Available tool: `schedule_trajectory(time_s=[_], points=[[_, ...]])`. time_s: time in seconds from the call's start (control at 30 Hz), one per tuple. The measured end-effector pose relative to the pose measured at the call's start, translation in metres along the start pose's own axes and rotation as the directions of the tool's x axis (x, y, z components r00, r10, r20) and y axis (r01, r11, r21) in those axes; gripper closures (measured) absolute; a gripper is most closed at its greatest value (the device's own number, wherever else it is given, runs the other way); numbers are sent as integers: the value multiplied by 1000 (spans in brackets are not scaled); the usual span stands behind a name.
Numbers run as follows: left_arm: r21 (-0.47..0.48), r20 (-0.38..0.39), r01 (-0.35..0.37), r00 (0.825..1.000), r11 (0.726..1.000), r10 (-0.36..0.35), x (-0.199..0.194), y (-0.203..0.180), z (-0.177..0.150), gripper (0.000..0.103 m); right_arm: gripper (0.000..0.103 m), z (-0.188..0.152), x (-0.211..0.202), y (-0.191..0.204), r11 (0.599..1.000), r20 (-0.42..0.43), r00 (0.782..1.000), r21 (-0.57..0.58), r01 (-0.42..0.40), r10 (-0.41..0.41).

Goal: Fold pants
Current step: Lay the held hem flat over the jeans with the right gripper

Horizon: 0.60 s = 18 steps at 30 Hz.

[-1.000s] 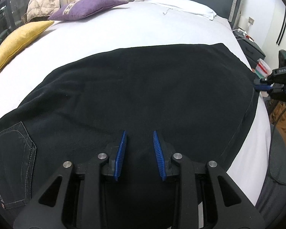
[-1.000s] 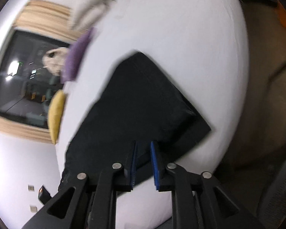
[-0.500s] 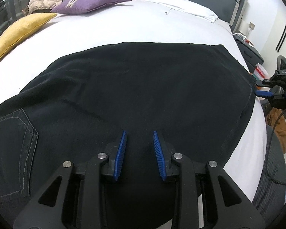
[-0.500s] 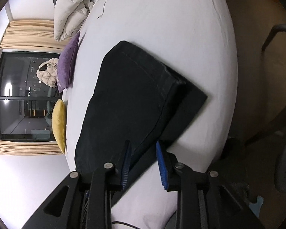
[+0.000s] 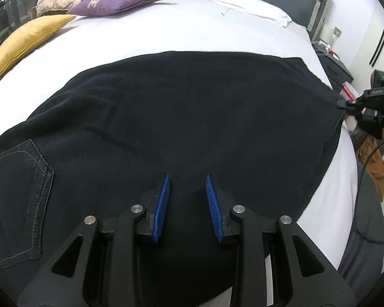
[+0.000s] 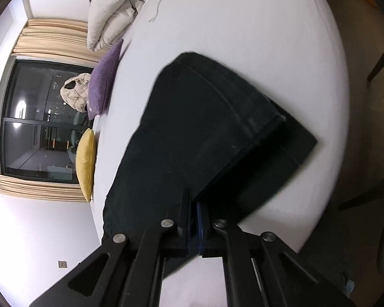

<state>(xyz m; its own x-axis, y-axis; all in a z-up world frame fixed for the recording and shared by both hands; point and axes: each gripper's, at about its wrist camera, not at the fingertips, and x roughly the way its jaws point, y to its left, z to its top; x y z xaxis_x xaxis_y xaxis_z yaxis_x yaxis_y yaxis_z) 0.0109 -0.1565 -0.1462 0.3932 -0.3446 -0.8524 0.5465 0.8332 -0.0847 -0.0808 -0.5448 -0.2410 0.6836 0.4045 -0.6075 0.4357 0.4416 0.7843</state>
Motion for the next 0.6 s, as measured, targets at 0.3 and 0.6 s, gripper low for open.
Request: schedule_trajectory(time_s=[0.3, 0.6], points=[[14, -52, -11, 999, 1000, 12, -10, 9, -18, 75, 102, -6, 15, -35, 999, -14, 1000, 37, 0, 1], [22, -83, -8, 997, 1000, 9, -31, 7, -48, 75, 82, 7, -38, 15, 988, 168, 977, -52, 142, -132]])
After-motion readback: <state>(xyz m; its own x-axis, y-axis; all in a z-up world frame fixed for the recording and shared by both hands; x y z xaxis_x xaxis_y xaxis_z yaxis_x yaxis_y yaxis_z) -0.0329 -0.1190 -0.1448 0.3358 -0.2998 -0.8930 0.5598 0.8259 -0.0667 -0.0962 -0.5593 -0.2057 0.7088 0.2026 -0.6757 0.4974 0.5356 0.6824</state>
